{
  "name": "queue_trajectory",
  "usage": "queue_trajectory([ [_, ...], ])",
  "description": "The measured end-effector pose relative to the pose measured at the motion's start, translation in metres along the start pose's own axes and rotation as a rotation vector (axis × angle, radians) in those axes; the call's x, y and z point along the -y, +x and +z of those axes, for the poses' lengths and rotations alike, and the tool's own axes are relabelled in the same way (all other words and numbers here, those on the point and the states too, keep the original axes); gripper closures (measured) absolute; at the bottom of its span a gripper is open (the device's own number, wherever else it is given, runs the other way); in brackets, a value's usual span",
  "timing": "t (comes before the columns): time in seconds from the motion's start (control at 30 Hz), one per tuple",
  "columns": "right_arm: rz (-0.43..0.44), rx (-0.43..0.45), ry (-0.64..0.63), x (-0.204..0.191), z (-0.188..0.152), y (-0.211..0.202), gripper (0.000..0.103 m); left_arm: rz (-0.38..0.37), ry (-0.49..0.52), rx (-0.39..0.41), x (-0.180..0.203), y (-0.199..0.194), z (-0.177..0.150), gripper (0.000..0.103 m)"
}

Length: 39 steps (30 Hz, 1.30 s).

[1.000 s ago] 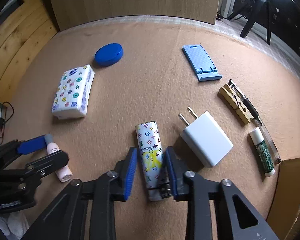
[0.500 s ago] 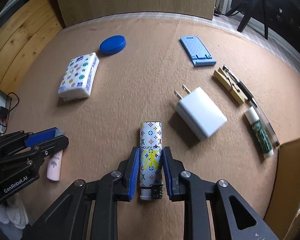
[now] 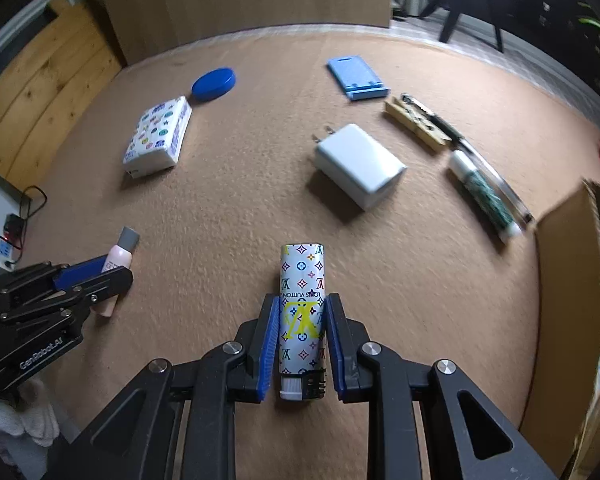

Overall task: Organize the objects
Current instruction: 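Grasp the pink bottle with the left tool while the right tool grasps the patterned lighter, then carry the pink bottle with the left tool into the box while the right tool drops the lighter in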

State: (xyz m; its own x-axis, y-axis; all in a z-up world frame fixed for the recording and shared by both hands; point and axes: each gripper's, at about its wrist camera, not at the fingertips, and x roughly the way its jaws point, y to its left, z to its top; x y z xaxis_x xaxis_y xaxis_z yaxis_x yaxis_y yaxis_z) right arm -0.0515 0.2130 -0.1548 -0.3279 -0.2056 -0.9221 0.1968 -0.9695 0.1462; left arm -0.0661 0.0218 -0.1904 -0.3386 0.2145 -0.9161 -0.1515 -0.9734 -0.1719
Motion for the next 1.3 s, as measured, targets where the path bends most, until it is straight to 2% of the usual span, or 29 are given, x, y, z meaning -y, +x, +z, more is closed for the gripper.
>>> queue_trajectory([
  [0.2, 0.009, 0.073, 0.050, 0.023, -0.011, -0.042, 0.082, -0.063, -0.023, 0.000, 0.008, -0.009, -0.002, 0.081],
  [0.4, -0.003, 0.141, 0.124, 0.060, -0.022, -0.084, 0.082, -0.127, 0.014, 0.026, 0.040, -0.023, 0.005, 0.081],
  [0.7, -0.093, 0.202, 0.236, 0.127, -0.048, -0.127, 0.082, -0.246, 0.123, 0.044, 0.127, -0.032, 0.026, 0.081],
  [1.03, -0.162, 0.200, 0.357, 0.192, -0.082, -0.144, 0.082, -0.384, 0.299, 0.022, 0.250, -0.025, 0.033, 0.081],
  [1.3, -0.172, 0.200, 0.401, 0.217, -0.098, -0.150, 0.081, -0.412, 0.396, 0.006, 0.315, -0.013, 0.028, 0.081],
])
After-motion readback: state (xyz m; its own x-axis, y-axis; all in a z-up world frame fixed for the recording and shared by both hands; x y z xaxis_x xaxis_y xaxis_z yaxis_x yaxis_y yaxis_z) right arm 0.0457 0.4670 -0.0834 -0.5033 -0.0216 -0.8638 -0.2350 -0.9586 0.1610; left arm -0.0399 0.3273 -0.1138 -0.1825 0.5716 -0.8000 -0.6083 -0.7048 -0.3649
